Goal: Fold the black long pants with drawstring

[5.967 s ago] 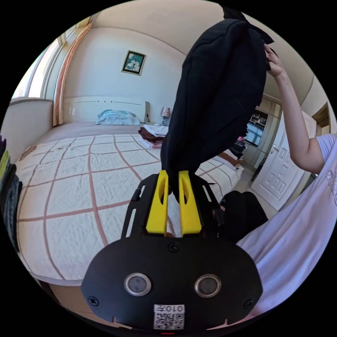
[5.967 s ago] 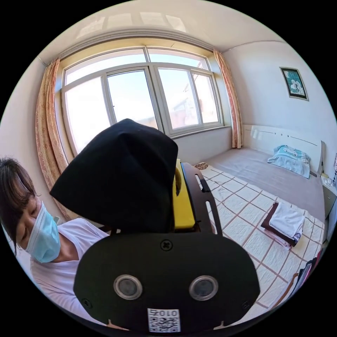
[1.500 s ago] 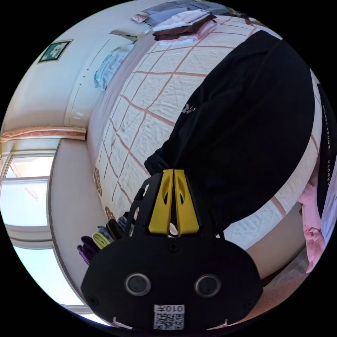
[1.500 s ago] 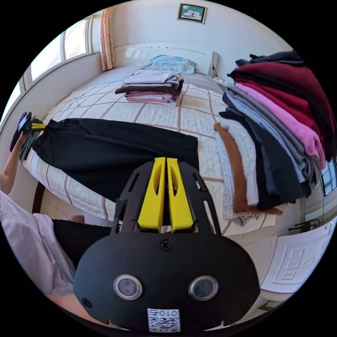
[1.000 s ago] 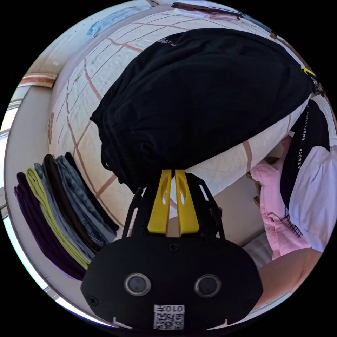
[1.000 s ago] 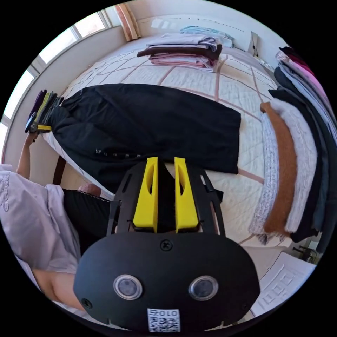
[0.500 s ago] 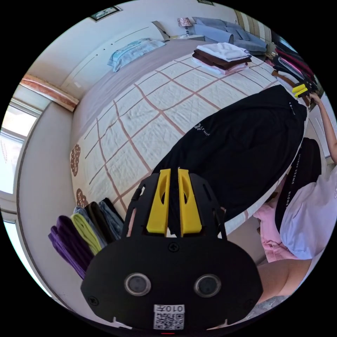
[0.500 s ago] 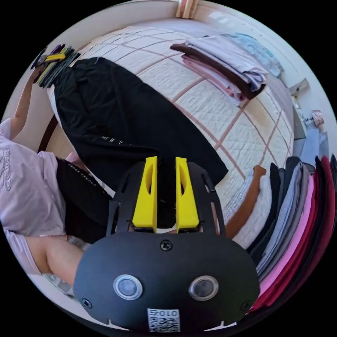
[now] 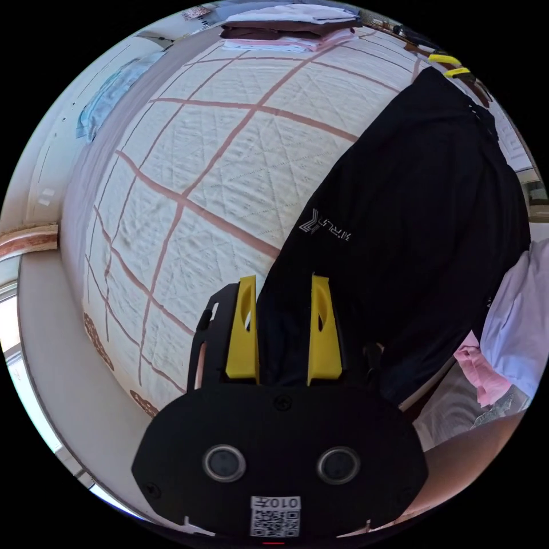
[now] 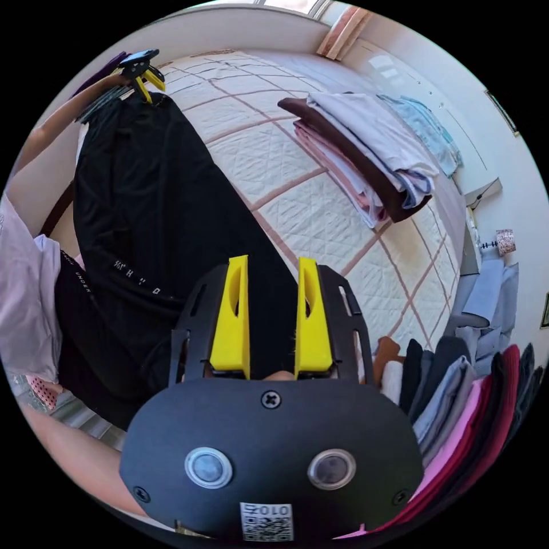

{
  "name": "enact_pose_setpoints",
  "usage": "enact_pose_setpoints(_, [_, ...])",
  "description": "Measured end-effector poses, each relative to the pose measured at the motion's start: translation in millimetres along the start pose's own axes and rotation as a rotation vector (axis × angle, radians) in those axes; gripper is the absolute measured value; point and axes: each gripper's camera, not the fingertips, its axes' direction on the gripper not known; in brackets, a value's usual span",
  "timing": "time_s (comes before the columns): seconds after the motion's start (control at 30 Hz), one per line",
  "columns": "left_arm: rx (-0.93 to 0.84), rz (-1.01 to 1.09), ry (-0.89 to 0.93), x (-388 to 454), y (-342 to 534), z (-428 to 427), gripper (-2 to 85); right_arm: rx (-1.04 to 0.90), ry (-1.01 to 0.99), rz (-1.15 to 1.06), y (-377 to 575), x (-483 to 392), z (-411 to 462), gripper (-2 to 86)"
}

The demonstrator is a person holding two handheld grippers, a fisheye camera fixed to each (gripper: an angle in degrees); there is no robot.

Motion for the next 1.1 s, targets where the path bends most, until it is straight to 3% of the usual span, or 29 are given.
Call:
enact_pose_setpoints(0.3, [-0.068,-0.006,0.08,-60.8,31.8,-14.1,13.4,-0.042,-0.194,-0.022,-15.1,32.7,50.4,10.5])
enact_pose_setpoints(0.5, [-0.232,0.048,0.144,-84.8,32.1,3.1,11.2,-0.005,-0.118,-0.072,-2.5,11.4,47.2,2.6])
enact_pose_setpoints(0.83, [-0.106,-0.024,0.157,-110.6,49.3,-50.6,2.9,0.06,-0.021,-0.018,5.7,17.4,-1.4,1.3])
enact_pose_setpoints(0.97, [-0.028,-0.148,0.087,-138.9,54.1,-101.8,2.1,0.125,0.092,0.068,-13.3,39.4,-38.8,1.2])
enact_pose_setpoints(1.1, [-0.054,-0.277,0.037,-164.2,33.3,-101.3,2.4,0.118,0.197,0.176,-65.7,64.9,-45.2,1.2])
